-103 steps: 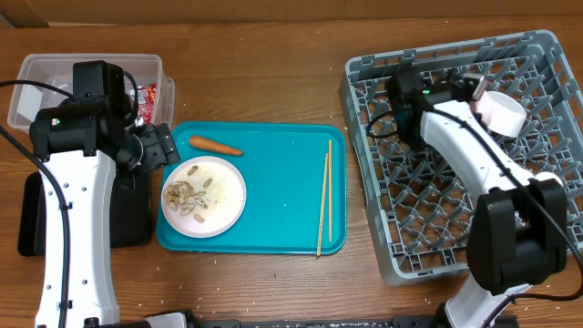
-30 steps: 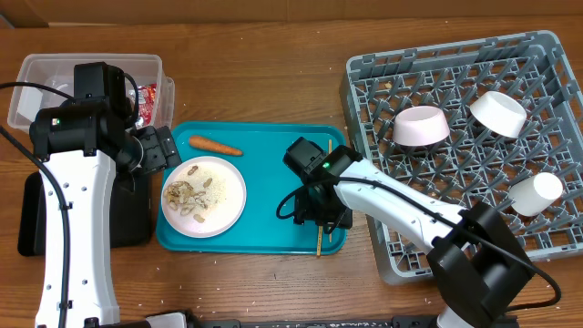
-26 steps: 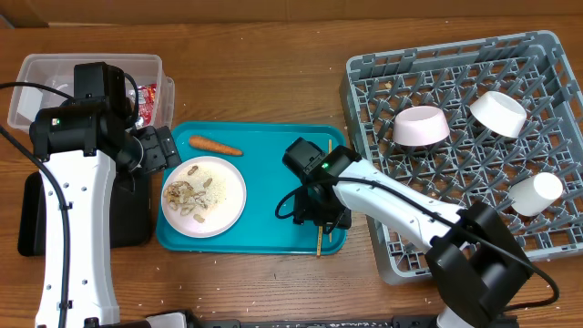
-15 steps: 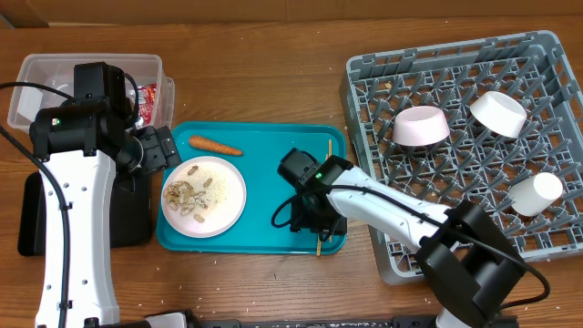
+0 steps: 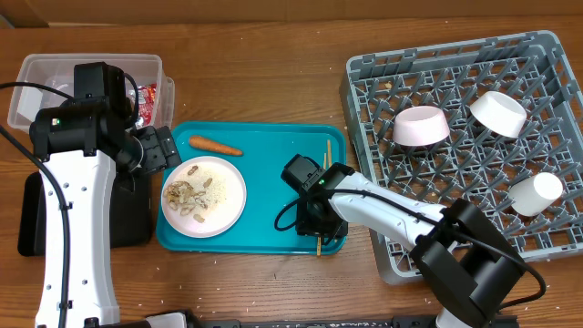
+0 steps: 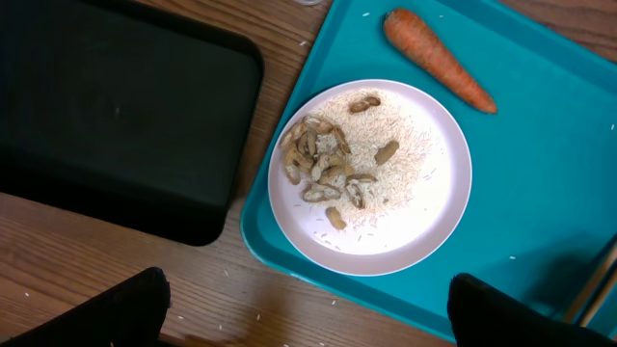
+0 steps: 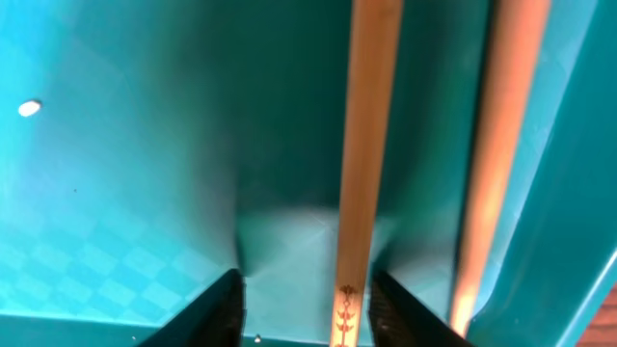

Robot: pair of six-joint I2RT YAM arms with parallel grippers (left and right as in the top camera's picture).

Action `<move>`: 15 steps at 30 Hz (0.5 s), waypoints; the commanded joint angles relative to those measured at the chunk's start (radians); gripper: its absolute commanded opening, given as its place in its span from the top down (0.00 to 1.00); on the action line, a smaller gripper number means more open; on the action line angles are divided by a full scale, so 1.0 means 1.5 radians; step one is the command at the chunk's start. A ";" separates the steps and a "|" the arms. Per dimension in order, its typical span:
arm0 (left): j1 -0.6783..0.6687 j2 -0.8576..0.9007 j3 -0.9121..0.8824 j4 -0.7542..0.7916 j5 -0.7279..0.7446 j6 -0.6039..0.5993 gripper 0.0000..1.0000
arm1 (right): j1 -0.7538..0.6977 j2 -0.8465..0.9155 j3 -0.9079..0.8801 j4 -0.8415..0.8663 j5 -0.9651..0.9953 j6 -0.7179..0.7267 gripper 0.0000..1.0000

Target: Sort waste into correct bins and load items into the dishwasher

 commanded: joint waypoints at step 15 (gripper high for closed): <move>0.003 -0.002 0.006 -0.003 0.003 0.001 0.06 | -0.002 0.003 0.030 -0.011 0.004 -0.052 0.96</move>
